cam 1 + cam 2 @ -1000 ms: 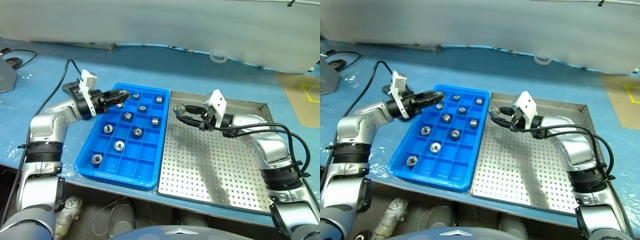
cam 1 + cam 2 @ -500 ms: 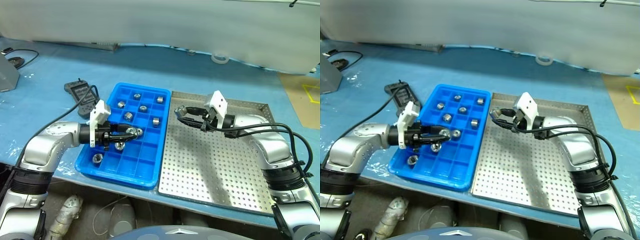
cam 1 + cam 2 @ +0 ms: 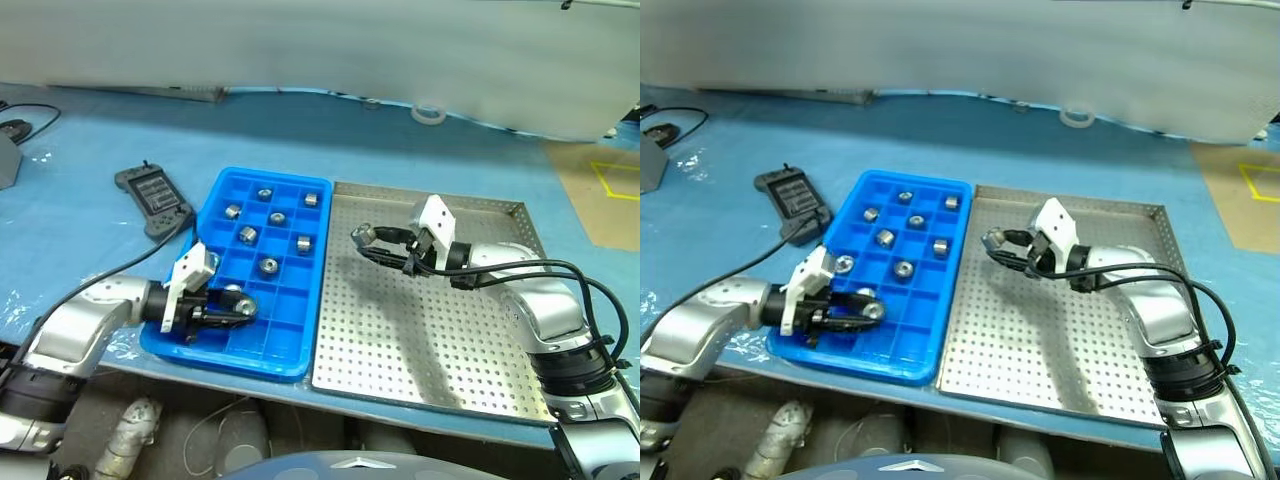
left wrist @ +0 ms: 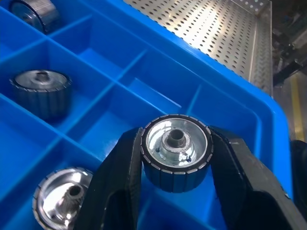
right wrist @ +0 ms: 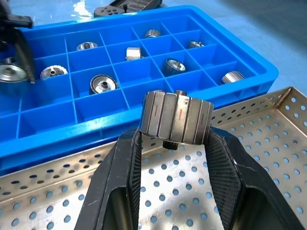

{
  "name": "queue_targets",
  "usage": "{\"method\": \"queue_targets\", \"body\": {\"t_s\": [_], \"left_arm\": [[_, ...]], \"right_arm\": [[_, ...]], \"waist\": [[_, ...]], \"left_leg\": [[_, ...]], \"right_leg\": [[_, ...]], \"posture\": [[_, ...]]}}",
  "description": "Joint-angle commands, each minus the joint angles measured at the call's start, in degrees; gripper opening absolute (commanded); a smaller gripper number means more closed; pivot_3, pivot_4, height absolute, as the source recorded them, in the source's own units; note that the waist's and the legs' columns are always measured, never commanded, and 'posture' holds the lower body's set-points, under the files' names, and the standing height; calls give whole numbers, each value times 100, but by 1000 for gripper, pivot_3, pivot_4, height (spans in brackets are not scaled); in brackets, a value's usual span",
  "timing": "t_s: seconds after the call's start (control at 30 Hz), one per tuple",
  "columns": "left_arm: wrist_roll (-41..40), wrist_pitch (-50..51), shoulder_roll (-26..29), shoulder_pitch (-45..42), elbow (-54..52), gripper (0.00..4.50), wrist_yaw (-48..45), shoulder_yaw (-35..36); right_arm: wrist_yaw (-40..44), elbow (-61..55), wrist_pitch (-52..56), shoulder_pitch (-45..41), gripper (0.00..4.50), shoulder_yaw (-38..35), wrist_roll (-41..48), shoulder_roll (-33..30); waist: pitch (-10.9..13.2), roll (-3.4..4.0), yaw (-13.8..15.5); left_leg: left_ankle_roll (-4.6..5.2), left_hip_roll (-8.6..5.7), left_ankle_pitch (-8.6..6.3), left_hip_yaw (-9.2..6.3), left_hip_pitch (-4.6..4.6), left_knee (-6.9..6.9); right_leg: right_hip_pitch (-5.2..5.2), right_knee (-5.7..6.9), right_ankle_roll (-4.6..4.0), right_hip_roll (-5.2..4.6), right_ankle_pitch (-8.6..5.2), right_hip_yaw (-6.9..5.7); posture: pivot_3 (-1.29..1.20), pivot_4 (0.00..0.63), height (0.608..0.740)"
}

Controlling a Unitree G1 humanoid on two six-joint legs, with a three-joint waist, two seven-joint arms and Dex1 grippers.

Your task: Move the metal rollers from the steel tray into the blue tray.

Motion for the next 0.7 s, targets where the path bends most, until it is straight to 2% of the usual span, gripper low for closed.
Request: {"method": "queue_targets", "body": {"t_s": [0.03, 0.2, 0.47, 0.5, 0.67, 0.7], "left_arm": [[-179, -80, 248, 295, -506, 1668, -246, 163], [-5, -204, 57, 284, -442, 1668, -72, -24], [258, -244, -112, 289, -109, 1668, 141, -260], [259, -258, -126, 311, -75, 2402, 130, -260], [523, -646, -113, 434, 304, 3921, 113, -338], [466, -654, -132, 373, 353, 3921, 110, -296]], "right_arm": [[11, -208, -72, -41, 1570, -162, 39, -53], [47, -56, -103, -206, 1570, -53, -30, -8], [106, -47, -73, -251, 1570, -53, -35, -3], [109, -48, -72, -248, 1570, -49, -40, -5], [120, -83, -54, -224, 1570, -55, -26, -12], [158, -102, -20, -225, 1570, -54, 14, -16]], "waist": [[2, 4, 9], [14, 23, 24], [0, 3, 10], [-2, -1, 8], [-7, 4, 9], [-7, 9, 9]], "left_leg": [[-1, 2, 0, 1, 0, 0], [3, 3, -1, 2, 10, 2], [-12, 6, 8, 0, 17, 3], [-13, 5, 8, 0, 17, 3], [-11, 5, 7, 1, 23, 3], [-10, 6, 6, 1, 27, 3]], "right_leg": [[0, 0, -1, 0, 0, 0], [6, 8, -1, 0, -1, 3], [3, 19, 0, 2, -1, 6], [2, 18, 0, 2, 0, 6], [8, 18, 0, 2, 0, 6], [10, 19, 0, 2, 0, 6]], "posture": [[-66, 150, 740], [-55, 150, 740], [-54, 150, 740], [-54, 150, 740], [-57, 150, 740], [-57, 150, 740]]}}
